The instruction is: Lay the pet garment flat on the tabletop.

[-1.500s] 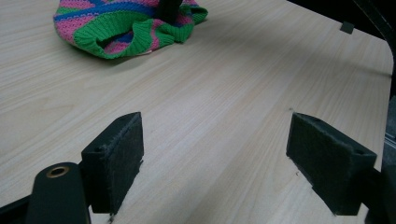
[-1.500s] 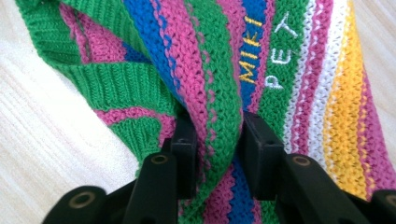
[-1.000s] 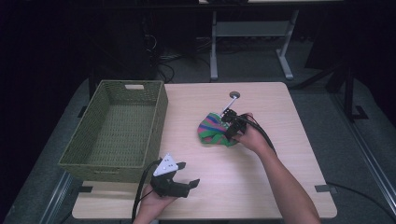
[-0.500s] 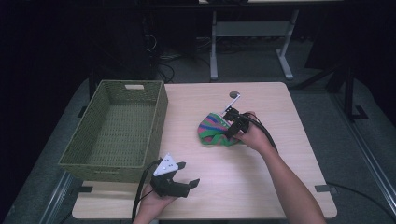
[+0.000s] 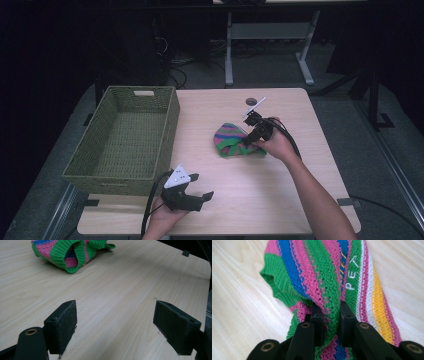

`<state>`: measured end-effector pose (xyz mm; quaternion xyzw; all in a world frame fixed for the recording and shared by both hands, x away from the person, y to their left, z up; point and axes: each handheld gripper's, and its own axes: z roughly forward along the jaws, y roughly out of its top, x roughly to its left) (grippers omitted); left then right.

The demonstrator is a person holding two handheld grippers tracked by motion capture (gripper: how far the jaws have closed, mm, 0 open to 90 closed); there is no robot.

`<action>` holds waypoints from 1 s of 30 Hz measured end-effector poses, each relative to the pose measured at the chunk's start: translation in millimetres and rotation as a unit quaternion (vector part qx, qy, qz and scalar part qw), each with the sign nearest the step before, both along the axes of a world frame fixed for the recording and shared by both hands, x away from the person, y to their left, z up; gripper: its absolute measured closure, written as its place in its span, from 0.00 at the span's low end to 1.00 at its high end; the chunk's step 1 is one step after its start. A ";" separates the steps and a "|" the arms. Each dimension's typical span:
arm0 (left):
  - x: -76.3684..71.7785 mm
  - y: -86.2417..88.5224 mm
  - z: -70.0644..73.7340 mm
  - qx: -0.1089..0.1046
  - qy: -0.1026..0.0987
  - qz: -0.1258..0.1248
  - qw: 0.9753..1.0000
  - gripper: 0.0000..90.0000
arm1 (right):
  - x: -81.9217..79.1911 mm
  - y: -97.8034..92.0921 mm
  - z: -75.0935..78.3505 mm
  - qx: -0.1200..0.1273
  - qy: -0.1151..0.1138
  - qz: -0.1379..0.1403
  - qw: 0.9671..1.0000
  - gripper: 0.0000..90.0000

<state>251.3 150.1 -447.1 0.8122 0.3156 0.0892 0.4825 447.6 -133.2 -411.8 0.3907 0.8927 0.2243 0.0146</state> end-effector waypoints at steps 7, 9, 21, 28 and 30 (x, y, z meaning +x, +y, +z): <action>0.9 1.4 0.0 0.004 -0.003 -0.002 1.000 0.21 | -4.1 -8.0 11.7 0.020 -0.004 0.001 1.000 0.86; 0.9 1.3 0.1 0.004 -0.003 -0.001 1.000 0.21 | -6.0 -9.6 15.2 0.025 -0.004 -0.001 1.000 0.86; 1.3 2.7 0.3 0.005 -0.009 0.001 1.000 0.21 | -28.7 -18.4 45.2 0.062 -0.025 0.014 0.998 0.86; 0.8 3.5 1.1 0.002 -0.011 0.006 1.000 0.21 | -47.4 -24.7 58.3 0.077 -0.037 0.025 0.996 0.86; 0.9 4.3 1.4 0.004 -0.011 0.006 1.000 0.21 | -52.2 -28.6 59.2 0.083 -0.039 0.026 0.995 0.86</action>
